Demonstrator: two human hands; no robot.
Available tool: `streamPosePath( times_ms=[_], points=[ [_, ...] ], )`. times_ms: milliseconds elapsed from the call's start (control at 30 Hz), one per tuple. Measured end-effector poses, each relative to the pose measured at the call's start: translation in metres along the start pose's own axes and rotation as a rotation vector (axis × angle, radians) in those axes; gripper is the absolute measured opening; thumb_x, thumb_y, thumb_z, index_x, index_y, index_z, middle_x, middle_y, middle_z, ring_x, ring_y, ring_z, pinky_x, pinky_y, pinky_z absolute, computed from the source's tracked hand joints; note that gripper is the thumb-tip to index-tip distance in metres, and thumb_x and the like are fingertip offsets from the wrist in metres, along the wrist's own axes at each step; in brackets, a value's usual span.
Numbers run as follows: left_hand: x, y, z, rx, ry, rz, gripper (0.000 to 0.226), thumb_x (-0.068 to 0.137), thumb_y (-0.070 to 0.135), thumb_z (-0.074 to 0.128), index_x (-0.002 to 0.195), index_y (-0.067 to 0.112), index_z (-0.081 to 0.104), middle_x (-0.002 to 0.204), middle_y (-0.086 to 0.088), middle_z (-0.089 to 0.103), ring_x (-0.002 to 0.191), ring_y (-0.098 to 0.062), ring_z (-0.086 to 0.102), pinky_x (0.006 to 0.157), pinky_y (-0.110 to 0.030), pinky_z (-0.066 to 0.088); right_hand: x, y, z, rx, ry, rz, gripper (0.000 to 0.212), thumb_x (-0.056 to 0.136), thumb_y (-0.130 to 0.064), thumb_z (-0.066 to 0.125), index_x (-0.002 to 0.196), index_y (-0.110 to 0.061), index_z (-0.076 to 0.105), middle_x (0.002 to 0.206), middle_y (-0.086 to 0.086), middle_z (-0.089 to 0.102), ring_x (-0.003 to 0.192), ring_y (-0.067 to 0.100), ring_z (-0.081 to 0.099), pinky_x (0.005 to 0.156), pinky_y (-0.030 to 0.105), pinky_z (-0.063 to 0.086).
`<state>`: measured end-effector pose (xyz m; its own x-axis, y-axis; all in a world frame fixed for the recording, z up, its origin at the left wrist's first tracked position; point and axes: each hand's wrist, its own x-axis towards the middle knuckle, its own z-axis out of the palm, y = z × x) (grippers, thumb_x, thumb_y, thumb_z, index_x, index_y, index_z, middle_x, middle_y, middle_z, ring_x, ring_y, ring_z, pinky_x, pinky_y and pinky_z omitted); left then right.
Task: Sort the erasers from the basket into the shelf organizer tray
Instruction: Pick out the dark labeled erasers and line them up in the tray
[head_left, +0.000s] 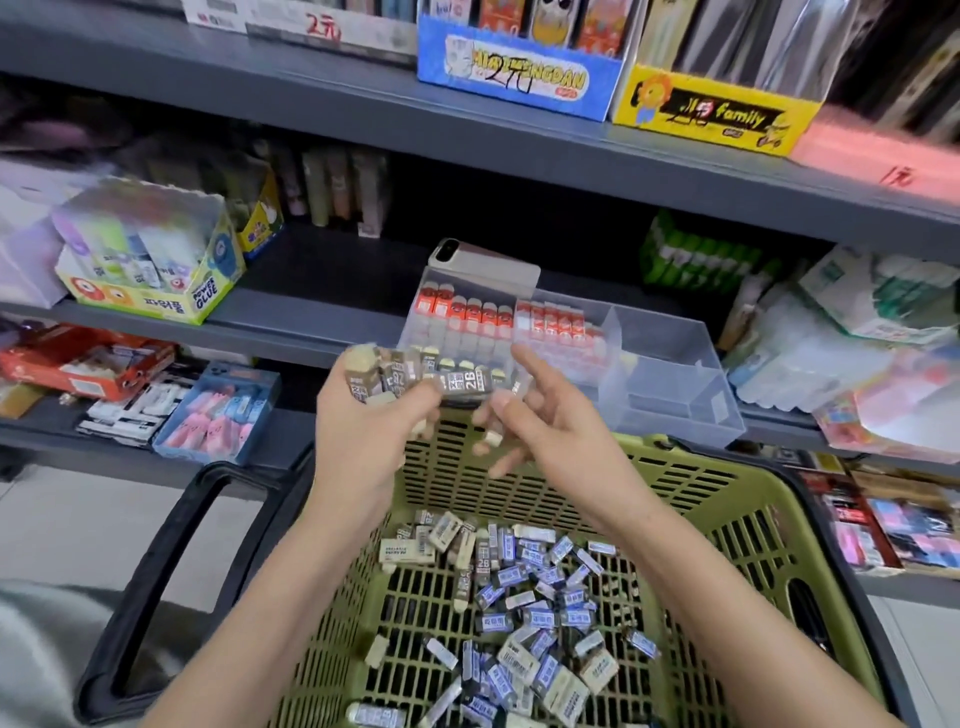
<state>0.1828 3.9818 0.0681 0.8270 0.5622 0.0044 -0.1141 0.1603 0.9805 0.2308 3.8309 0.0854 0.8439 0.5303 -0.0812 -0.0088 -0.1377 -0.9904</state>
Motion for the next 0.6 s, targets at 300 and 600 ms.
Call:
streamPosePath(
  times_ms=[300, 600],
  points=[
    [0.072, 0.009, -0.010, -0.388, 0.119, -0.051, 0.010, 0.076, 0.002, 0.064, 0.078, 0.007, 0.055, 0.057, -0.002, 0.063, 0.047, -0.010, 0.055, 0.044, -0.019, 0.044, 0.069, -0.021, -0.027, -0.849, 0.096, -0.094, 0.026, 0.090, -0.025, 0.059, 0.115, -0.018, 0.062, 0.102, -0.002, 0.067, 0.091, 0.011, 0.060, 0.075, 0.020, 0.038],
    [0.088, 0.001, -0.009, -0.499, 0.098, -0.137, 0.013, 0.084, -0.005, 0.059, 0.078, 0.005, 0.054, 0.059, -0.003, 0.064, 0.051, -0.009, 0.058, 0.044, -0.019, 0.044, 0.112, -0.026, -0.018, -0.913, -0.082, -0.026, 0.018, 0.077, -0.025, 0.075, 0.071, -0.016, 0.062, 0.069, -0.007, 0.059, 0.071, 0.014, 0.056, 0.066, 0.028, 0.044]
  ],
)
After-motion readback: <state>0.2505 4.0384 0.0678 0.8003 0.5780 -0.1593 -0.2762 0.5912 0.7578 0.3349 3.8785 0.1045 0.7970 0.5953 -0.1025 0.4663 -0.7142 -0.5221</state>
